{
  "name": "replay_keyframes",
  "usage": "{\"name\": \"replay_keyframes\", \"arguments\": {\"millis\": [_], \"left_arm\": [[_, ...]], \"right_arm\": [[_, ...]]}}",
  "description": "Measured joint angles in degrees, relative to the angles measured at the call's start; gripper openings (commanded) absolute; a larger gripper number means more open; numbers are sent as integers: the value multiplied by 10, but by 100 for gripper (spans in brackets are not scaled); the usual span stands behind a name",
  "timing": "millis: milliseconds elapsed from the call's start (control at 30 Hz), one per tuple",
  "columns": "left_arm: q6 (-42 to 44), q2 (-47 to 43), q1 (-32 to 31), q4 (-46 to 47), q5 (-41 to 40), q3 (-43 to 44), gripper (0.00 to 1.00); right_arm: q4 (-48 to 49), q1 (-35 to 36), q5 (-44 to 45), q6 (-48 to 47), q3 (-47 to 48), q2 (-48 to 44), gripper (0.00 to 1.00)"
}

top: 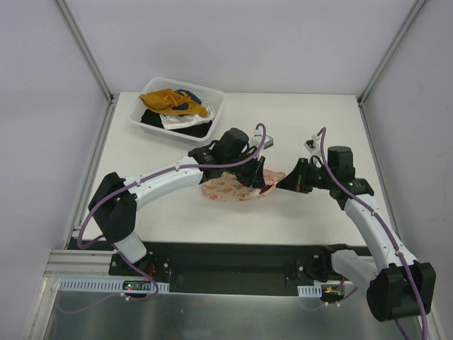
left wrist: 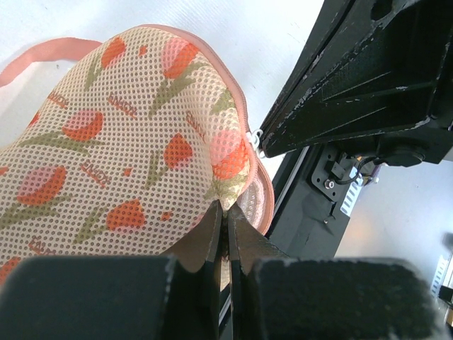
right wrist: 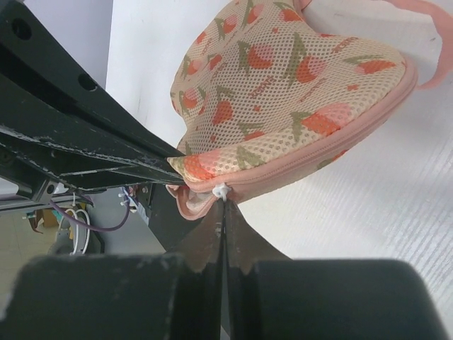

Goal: Unzip the laundry bag and remove the bra

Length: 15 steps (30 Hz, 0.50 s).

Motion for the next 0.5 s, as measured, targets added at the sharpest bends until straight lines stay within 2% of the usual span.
{"name": "replay_keyframes", "arguments": {"millis": [333,500], "left_arm": [[0,0,3,0,1,0,0],[1,5,3,-1,7,4,0]], "right_arm": [[-20,0,16,-8,1,-5,1],[-41,0,51,-15,10,-26,1]]}}
